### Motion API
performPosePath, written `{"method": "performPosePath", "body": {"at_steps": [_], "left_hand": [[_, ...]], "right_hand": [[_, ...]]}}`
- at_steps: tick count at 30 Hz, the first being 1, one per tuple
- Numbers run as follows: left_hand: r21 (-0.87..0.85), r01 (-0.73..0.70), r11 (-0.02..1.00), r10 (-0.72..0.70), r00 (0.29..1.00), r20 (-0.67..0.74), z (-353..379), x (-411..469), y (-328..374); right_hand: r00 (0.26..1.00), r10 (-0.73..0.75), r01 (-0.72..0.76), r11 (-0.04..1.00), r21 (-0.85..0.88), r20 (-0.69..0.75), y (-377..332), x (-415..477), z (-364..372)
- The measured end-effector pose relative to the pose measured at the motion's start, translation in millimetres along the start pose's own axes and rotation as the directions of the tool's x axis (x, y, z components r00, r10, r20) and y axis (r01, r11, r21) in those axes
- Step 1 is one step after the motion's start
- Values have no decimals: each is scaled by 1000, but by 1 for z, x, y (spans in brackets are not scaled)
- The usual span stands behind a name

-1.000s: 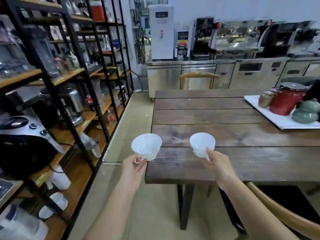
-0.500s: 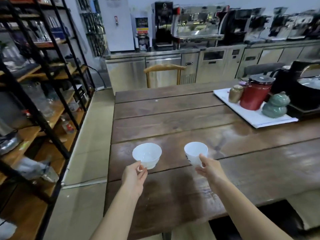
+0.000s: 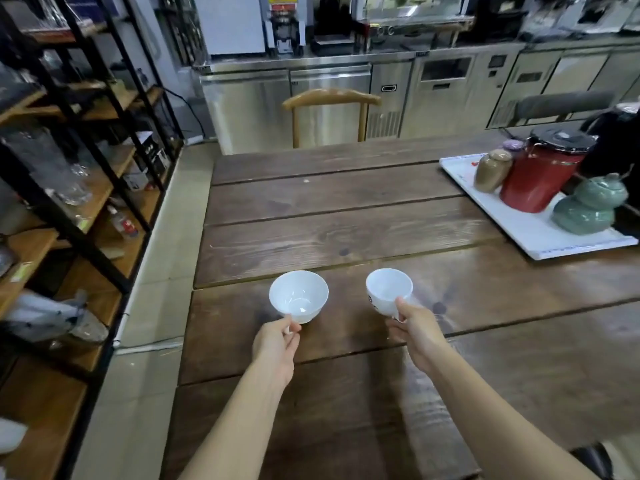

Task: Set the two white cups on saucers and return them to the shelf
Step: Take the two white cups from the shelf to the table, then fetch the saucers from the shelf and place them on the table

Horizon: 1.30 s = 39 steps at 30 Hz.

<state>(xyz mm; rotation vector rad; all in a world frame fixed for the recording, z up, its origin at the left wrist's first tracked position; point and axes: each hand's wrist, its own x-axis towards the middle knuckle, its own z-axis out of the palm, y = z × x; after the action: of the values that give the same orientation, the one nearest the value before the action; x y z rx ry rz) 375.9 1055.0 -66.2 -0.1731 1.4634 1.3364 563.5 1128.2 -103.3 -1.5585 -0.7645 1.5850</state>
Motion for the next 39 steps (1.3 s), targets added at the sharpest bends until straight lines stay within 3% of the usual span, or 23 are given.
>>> {"method": "performPosePath", "body": {"at_steps": [11, 22, 25, 28, 31, 34, 36, 39], "left_hand": [[34, 15, 999, -15, 1000, -16, 7, 14, -27], [269, 7, 963, -26, 997, 68, -1, 1, -45], [280, -19, 960, 1, 998, 64, -6, -7, -44], [371, -90, 924, 86, 996, 26, -15, -16, -44], [581, -264, 770, 316, 949, 13, -31, -26, -40], [793, -402, 458, 576, 813, 80, -74, -44, -34], [901, -367, 232, 659, 740, 132, -83, -47, -28], [930, -332, 156, 743, 660, 111, -129, -70, -20]], "right_hand": [[998, 52, -50, 995, -91, 24, 9, 26, -6], [992, 121, -107, 962, -251, 43, 15, 19, -20], [999, 39, -38, 945, -326, -2, 13, 17, -23], [985, -167, 114, 833, -542, -48, 10, 8, -29], [947, -320, 261, 713, -651, 29, 1, -13, -24], [854, -444, 485, 487, -726, 271, -5, -60, -5], [811, -465, 549, 396, -736, 355, -9, -68, 4], [688, -490, 693, 226, -685, 535, -3, -105, 36]]}}
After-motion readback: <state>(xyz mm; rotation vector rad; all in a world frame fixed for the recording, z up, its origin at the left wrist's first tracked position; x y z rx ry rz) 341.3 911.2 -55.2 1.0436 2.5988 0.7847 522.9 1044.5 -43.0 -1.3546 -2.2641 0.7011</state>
